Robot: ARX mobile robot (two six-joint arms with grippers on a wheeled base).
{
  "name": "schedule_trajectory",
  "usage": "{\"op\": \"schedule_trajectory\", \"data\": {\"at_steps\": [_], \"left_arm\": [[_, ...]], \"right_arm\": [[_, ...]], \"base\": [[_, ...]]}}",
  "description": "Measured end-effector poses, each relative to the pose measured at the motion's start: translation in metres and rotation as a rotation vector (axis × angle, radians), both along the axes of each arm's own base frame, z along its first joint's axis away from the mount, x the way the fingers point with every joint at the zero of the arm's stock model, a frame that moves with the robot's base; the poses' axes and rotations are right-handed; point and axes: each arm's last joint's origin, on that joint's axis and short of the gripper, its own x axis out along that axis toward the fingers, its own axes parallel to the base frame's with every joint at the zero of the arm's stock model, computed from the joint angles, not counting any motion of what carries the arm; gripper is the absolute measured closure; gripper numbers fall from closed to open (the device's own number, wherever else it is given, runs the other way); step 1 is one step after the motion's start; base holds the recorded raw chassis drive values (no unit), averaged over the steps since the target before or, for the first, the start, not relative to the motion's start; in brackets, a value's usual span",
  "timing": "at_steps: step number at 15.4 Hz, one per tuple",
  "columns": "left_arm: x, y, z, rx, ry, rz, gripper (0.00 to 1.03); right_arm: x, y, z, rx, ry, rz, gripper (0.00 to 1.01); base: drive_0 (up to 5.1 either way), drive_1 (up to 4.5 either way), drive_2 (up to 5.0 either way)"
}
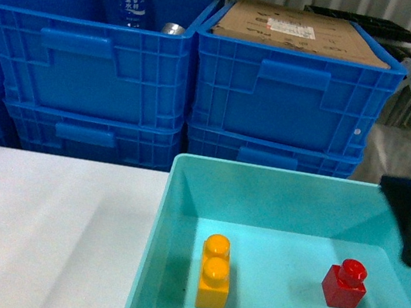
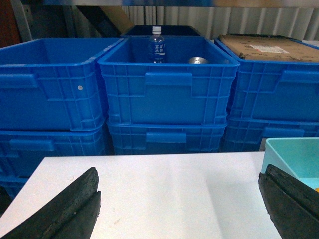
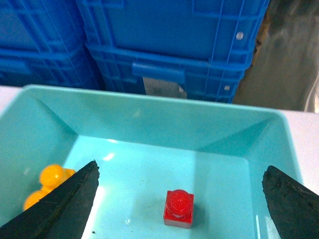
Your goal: Pick red block from blue box to shelf
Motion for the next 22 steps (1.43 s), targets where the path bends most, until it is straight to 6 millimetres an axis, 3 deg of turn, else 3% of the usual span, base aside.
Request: {"op": "schedule_trajectory", "data": {"at_steps": [3, 6, 13, 15, 18, 22], "left_arm": [[0.0, 0.0, 0.0, 0.0, 0.0, 0.0, 0.05], [0.0, 0.0, 0.0, 0.0, 0.0, 0.0, 0.05], [0.0, 0.0, 0.0, 0.0, 0.0, -0.001, 0.05], [0.0, 0.0, 0.0, 0.0, 0.0, -0.001, 0.05], [0.0, 0.0, 0.0, 0.0, 0.0, -0.001, 0.05], [0.0, 0.0, 0.0, 0.0, 0.0, -0.001, 0.05]], "right_arm": [[0.025, 0.013, -0.047, -0.098, 0.129, 0.022, 0.03], [0.031, 0.018, -0.072, -0.126, 0.17, 0.017, 0.03], [0.064, 0.027, -0.087, -0.073, 0.181, -0.039, 0.03], [0.072, 0.019, -0.094, -0.066, 0.195, -0.069, 0.03], [0.077, 0.006, -0.105, -0.052, 0.213, -0.098, 0.03], [0.077, 0.005, -0.113, -0.049, 0.217, -0.083, 0.03]], "base": [[0.0, 0.0, 0.0], [0.0, 0.0, 0.0], [0.0, 0.0, 0.0], [0.0, 0.0, 0.0], [0.0, 0.0, 0.0], [0.0, 0.0, 0.0]]}}
